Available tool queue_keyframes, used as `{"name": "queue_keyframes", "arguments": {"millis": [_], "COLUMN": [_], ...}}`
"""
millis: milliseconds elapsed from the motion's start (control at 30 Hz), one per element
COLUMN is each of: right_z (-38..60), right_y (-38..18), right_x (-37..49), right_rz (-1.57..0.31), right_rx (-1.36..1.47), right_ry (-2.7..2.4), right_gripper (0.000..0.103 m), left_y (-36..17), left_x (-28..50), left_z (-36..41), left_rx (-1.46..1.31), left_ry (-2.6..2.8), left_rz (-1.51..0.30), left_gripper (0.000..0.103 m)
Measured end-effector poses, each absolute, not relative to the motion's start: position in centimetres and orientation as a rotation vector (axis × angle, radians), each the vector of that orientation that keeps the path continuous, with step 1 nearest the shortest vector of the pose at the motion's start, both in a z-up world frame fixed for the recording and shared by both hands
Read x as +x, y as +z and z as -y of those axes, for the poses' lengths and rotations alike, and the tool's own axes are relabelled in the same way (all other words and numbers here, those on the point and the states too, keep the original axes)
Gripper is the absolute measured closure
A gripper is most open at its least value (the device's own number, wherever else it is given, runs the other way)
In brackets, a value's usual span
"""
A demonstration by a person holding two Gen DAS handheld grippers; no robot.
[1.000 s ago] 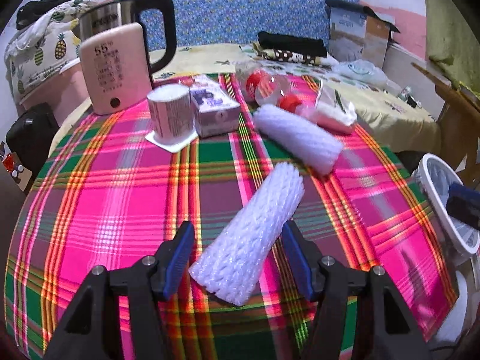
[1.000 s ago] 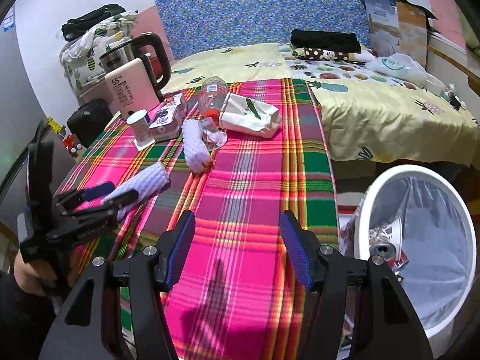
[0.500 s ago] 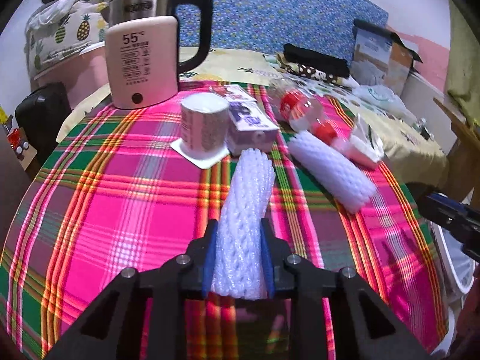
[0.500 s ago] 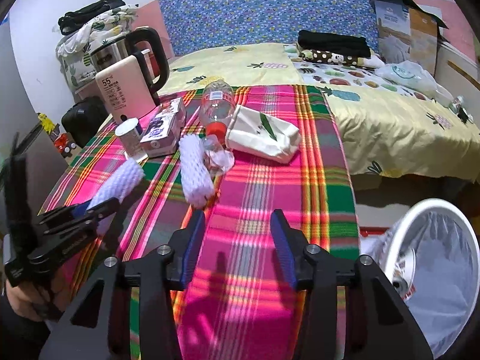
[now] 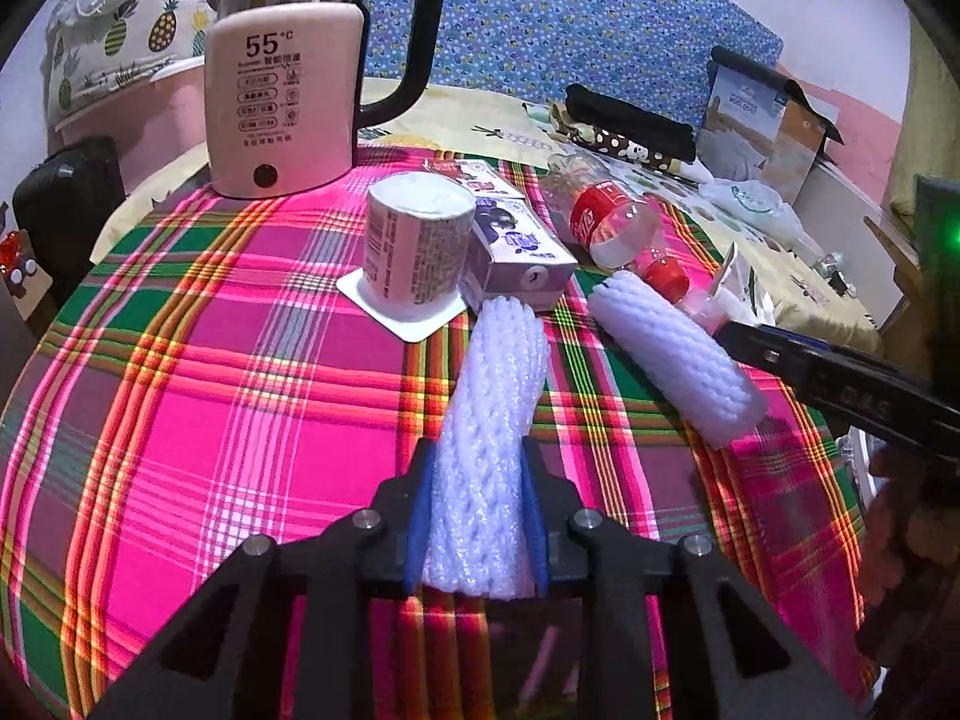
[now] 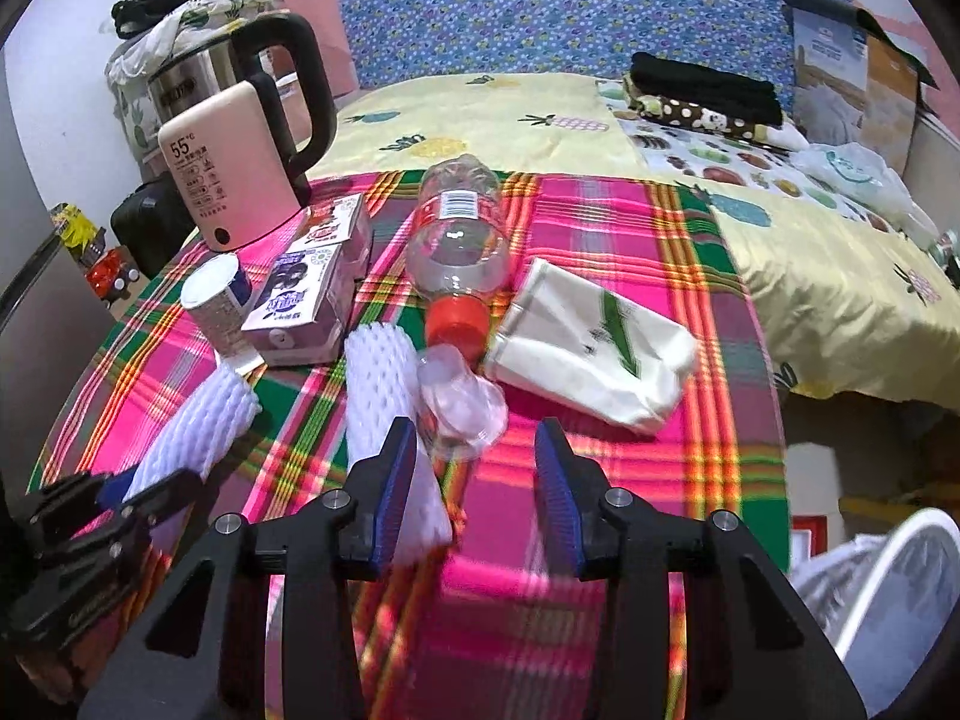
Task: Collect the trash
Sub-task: 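Lift the foam sleeve with the left tool while the right tool grasps the clear plastic cup, then carry the foam sleeve and plastic cup over the white bin and open both tools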
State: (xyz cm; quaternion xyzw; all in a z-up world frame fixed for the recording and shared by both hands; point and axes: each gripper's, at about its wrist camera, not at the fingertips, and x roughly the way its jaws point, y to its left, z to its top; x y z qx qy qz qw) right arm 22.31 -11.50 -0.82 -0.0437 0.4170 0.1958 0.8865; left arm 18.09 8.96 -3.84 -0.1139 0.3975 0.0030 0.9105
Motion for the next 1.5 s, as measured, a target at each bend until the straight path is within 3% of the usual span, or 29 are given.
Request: {"name": "queue_keyframes", "arguments": {"millis": [200,333,967,1500], "right_z": [10.4,10.4,13.6,20.1], "right_y": [-1.3,-1.4,0.8,1.6], "right_x": [23.3,23.8,17.5,12.3], "right_rz": [-0.878,-0.888,-0.842,-0.809], "right_rx": [-0.109,-0.102,-0.028,0.067], "right_ry": [0.415,0.417,0.450,0.357], "right_gripper": [0.061,0.073,0.074,0.074], "left_y": [-4.2,-4.3,-2.5,-0.1], "left_x": [18.4,18.5,15.9,13.2], "left_z": [-9.4,-9.4,-6.2,2.3], "left_rx": [-0.269,-0.272,-0.201,-0.113], "left_ry": [-0.008,-0.012,0.006,-0.169], "left_rz": [-0.835,-0.837,-0.809,-0.794], "left_gripper": [0.075,0.075,0.075,0.075]}}
